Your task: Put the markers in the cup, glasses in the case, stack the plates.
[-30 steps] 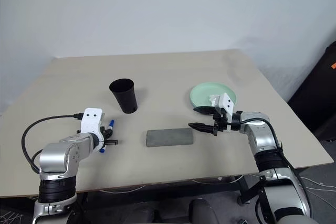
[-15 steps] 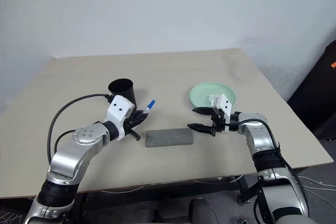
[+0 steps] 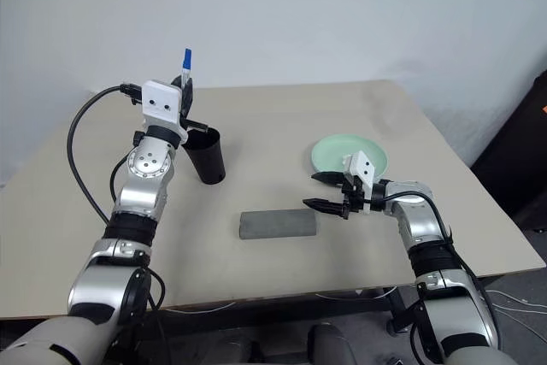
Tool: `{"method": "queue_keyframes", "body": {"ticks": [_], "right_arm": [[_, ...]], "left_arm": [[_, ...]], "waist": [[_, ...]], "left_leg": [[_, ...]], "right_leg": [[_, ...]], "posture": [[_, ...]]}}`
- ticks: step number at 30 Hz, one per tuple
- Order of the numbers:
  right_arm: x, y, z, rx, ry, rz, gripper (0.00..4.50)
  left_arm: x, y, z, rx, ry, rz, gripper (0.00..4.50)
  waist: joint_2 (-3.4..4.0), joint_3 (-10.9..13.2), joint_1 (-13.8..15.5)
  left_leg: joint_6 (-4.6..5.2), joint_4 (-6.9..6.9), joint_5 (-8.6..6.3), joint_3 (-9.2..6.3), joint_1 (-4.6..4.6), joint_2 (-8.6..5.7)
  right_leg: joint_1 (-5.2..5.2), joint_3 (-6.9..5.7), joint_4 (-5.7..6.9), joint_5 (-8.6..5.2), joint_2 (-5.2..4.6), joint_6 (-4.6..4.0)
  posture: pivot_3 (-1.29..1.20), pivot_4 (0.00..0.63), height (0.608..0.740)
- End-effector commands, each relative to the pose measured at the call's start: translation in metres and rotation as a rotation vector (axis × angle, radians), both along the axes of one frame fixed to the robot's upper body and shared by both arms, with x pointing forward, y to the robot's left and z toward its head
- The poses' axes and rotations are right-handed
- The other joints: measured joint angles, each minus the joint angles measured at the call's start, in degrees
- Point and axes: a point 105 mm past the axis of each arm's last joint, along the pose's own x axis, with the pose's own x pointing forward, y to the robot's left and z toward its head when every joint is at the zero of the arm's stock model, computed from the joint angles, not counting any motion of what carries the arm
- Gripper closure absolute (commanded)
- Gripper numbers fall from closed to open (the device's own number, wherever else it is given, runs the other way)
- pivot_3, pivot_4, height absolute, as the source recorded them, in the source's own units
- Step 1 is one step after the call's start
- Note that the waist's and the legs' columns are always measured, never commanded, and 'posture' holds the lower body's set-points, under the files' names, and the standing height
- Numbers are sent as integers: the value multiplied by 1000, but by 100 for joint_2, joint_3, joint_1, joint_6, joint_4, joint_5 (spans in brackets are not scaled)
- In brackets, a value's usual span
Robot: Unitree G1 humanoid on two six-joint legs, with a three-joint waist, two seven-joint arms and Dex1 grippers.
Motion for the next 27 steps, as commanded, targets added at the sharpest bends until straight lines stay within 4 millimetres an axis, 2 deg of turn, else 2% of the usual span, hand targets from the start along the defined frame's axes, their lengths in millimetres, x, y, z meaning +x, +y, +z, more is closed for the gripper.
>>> {"method": "queue_keyframes", "body": {"ticks": [1, 6, 14, 20, 24, 27], "right_arm": [[7, -3, 23, 21, -83, -8, 842], [6, -6, 23, 17, -88, -13, 842], [6, -7, 22, 16, -89, -19, 842], [6, -5, 24, 20, -92, -13, 842], [5, -5, 24, 22, -90, -9, 842], [5, -5, 23, 24, -84, -6, 842]], "left_arm": [[6, -6, 9, 1, -67, -14, 4376], [11, -10, 1, -16, -51, -30, 4376], [13, -12, -5, -41, -35, -32, 1736], [12, -12, -2, -49, -44, -56, 1736], [10, -9, -4, -115, 0, -145, 1736], [4, -2, -12, -200, 107, -278, 1736]], "waist": [[-1, 0, 1], [-1, 0, -3], [-1, 0, -8], [-1, 0, -6], [-1, 0, -8], [0, -1, -22]], "left_leg": [[2, 0, -2, -1, 0, -2], [5, -1, -8, 1, -3, -3], [3, -1, -9, 1, -1, -1], [3, -1, -9, -1, -1, 1], [3, -1, -9, 0, -2, 1], [3, -1, -9, 0, -2, 1]], "right_leg": [[1, 0, 0, 0, -1, 0], [0, -1, -5, 1, -2, 2], [0, -3, -4, 1, -3, 3], [0, -6, -1, 1, -2, 3], [-1, -6, -2, 1, -3, 3], [-2, -6, -1, 1, -2, 3]], "posture": [[0, 0, 740], [0, 0, 740], [0, 0, 740], [0, 0, 740], [0, 0, 740], [0, 0, 740]]}}
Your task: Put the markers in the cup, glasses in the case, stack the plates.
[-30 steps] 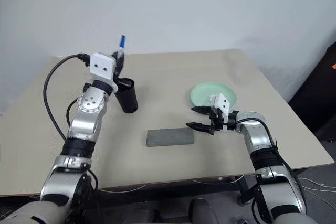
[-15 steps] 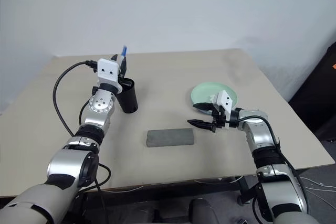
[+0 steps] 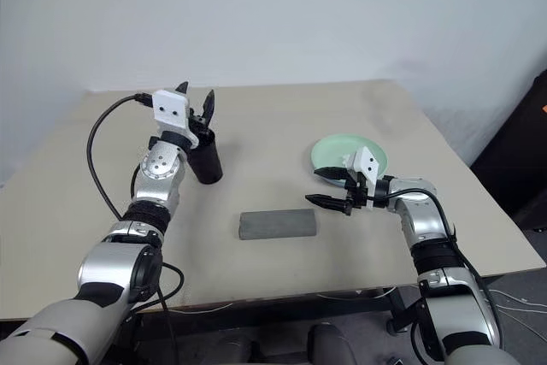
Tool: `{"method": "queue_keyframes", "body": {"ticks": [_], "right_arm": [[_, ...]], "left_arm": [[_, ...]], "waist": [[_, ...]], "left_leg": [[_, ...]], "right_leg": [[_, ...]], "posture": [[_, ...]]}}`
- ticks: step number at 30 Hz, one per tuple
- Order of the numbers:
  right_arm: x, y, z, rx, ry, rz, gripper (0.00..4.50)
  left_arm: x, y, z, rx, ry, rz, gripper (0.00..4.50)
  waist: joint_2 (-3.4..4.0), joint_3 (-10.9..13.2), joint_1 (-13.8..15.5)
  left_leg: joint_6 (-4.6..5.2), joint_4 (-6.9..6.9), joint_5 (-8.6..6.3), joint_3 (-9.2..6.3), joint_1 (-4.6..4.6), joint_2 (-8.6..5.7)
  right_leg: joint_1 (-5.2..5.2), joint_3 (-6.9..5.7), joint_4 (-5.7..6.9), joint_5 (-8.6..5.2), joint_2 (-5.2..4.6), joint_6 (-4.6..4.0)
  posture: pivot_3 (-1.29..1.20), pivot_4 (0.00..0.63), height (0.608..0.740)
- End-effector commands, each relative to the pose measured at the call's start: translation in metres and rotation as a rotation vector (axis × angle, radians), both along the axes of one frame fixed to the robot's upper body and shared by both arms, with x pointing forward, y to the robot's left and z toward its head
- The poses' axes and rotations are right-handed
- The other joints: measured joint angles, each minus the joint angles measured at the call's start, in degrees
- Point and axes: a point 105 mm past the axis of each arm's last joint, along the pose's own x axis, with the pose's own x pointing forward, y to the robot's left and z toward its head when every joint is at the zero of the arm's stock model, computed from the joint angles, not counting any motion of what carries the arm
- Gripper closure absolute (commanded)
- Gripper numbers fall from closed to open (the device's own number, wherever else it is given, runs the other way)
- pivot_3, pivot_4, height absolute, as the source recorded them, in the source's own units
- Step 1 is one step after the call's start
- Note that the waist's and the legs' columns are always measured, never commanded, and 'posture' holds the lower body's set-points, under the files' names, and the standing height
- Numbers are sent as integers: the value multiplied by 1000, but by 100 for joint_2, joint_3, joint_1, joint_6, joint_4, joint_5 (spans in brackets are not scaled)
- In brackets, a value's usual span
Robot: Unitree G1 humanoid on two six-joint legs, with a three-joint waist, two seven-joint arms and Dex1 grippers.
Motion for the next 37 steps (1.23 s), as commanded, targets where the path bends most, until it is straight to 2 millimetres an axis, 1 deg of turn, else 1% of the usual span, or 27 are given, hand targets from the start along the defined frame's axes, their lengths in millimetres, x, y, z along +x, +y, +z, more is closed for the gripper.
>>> {"method": "queue_keyframes", "body": {"ticks": [1, 2, 4, 7, 8, 11, 13, 15, 17, 19, 21, 22, 25, 28, 33, 37], "right_arm": [[3, 0, 17, 22, -59, 3, 842], [2, -1, 17, 23, -57, 3, 842], [1, -3, 16, 23, -47, 4, 842], [0, -6, 15, 16, -37, 4, 842], [0, -8, 15, 14, -35, 4, 842], [0, -10, 15, 6, -26, 2, 842], [-1, -14, 14, -2, -20, -1, 842], [-1, -19, 13, -10, -17, -10, 842], [-1, -23, 13, -19, -13, -22, 842], [-1, -30, 12, -34, -11, -37, 842], [-1, -35, 12, -46, -13, -50, 842], [-1, -39, 13, -47, -13, -57, 842], [1, -47, 10, -52, -6, -100, 842], [-1, -56, 6, -68, 6, -125, 842], [-4, -73, 4, -90, 26, -166, 842], [-6, -76, 2, -97, 36, -171, 842]], "left_arm": [[-10, 9, 6, -89, 66, -158, 1736], [-13, 9, 6, -95, 84, -192, 1736], [-35, 8, -1, -44, 151, -328, 1736], [-74, 11, -19, 67, 277, -479, 1736], [-82, 11, -23, 88, 309, -504, 1736], [-113, 20, -39, 117, 425, -571, 1736], [-124, 23, -47, 128, 476, -576, 1736], [-128, 30, -60, 164, 517, -525, 1736], [-130, 44, -77, 192, 565, -454, 1736], [-131, 51, -88, 212, 586, -411, 1736], [-131, 55, -94, 222, 593, -383, 1736], [-131, 54, -95, 224, 591, -381, 1736], [-132, 60, -100, 242, 585, -357, 1736], [-131, 64, -98, 227, 558, -324, 1736], [-135, 77, -103, 247, 552, -259, 1736], [-141, 73, -112, 251, 559, -246, 1736]], "waist": [[1, 0, -25], [1, 0, -33], [2, 0, -44], [2, 0, -121], [2, 0, -126], [1, 1, -122], [3, 2, -119], [3, 2, -119], [2, 1, -123], [3, 2, -123], [3, 2, -123], [3, 2, -121], [3, 2, -121], [3, 2, -120], [4, 2, -121], [4, 2, -123]], "left_leg": [[-1, 0, -1, 2, 1, 1], [-2, 0, -2, 4, 2, 4], [-4, 0, -3, 3, 3, 8], [-8, -1, -4, 1, 1, 14], [-8, -2, -5, 1, 1, 15], [-8, -2, -5, 0, 2, 17], [-9, -1, -5, -3, 5, 27], [-29, -1, -16, -2, 7, 45], [-30, 2, -15, 0, 11, 59], [-31, 2, -15, 3, 16, 63], [-34, 2, -15, 7, 15, 64], [-34, 2, -15, 8, 15, 67], [-34, 2, -16, 14, 10, 70], [-35, 1, -17, 15, 10, 71], [-36, -2, -18, 18, 9, 73], [-37, -5, -19, 18, 11, 76]], "right_leg": [[0, 1, 2, 0, 1, -1], [-3, 2, 3, 0, 2, -1], [-5, 2, 6, 0, 6, 0], [-11, 2, 13, -2, 10, -2], [-13, 2, 13, -3, 10, -3], [-10, 2, 11, -10, 2, -13], [-9, 2, 11, -11, -5, -13], [-8, 2, 10, -11, -7, -13], [-6, 2, 10, -11, -4, -13], [-7, 2, 10, -11, 1, -14], [-10, -1, 12, -11, 5, -15], [-11, -3, 12, -11, 5, -15], [-14, -7, 11, -11, 4, -15], [-14, -7, 10, -11, 0, -16], [-17, -7, 9, -11, 0, -16], [-23, -7, 9, -11, 0, -16]], "posture": [[0, 0, 740], [0, 0, 740], [0, 0, 740], [0, 0, 740], [0, 0, 740], [0, 0, 740], [0, 0, 740], [0, 0, 740], [0, 0, 740], [0, 0, 740], [0, 0, 740], [0, 0, 740], [0, 0, 740], [0, 0, 740], [0, 0, 740], [0, 0, 740]]}}
